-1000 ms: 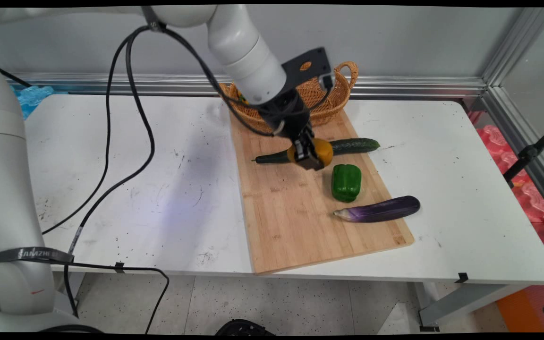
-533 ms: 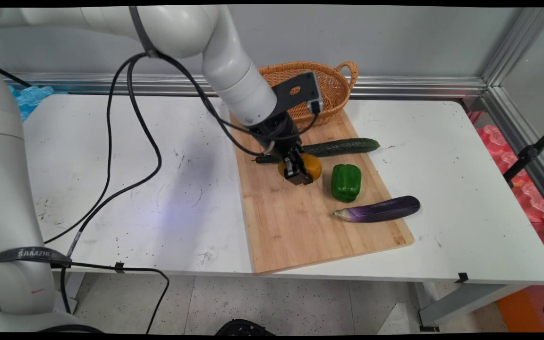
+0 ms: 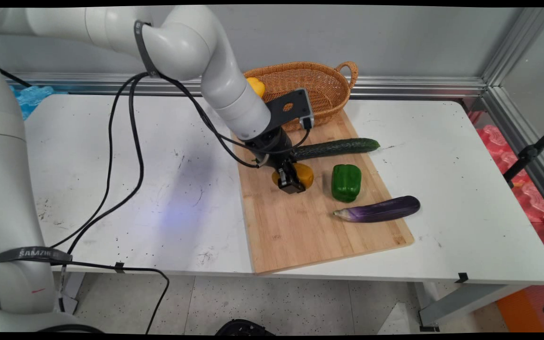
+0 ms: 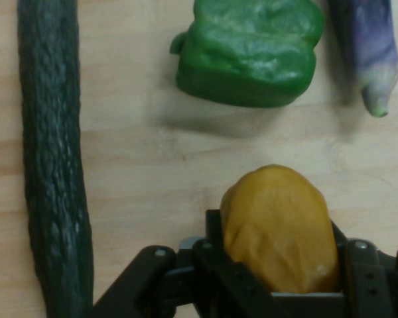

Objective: Place the picked object on the cutting board

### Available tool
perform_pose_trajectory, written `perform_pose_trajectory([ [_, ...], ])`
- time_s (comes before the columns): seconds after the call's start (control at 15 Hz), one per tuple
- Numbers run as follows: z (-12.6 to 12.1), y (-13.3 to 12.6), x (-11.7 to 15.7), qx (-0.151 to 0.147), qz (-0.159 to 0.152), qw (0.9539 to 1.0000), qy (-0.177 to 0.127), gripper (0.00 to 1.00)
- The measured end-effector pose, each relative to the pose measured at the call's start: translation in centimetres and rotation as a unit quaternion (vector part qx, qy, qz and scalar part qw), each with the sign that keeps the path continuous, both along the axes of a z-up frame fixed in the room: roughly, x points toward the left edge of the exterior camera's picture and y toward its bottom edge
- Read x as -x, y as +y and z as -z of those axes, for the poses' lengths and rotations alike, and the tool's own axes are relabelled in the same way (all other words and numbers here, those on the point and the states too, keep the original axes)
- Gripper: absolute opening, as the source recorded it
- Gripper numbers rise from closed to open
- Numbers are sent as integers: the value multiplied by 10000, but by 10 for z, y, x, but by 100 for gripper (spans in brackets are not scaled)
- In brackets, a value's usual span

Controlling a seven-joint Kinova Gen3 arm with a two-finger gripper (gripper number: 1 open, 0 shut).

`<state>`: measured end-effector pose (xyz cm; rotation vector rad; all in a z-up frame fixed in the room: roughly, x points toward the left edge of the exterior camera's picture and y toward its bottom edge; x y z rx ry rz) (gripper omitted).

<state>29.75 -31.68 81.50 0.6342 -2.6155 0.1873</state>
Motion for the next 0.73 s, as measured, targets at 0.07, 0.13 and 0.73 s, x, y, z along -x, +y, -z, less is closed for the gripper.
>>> perform_pose_trajectory([
  [0.07, 4, 0, -1, -17, -19, 10000, 1, 0],
  [0.13, 8, 0, -1, -29, -32, 10000, 3, 0],
  [0.73, 26, -2, 1, -75, -77, 9999, 91, 100],
])
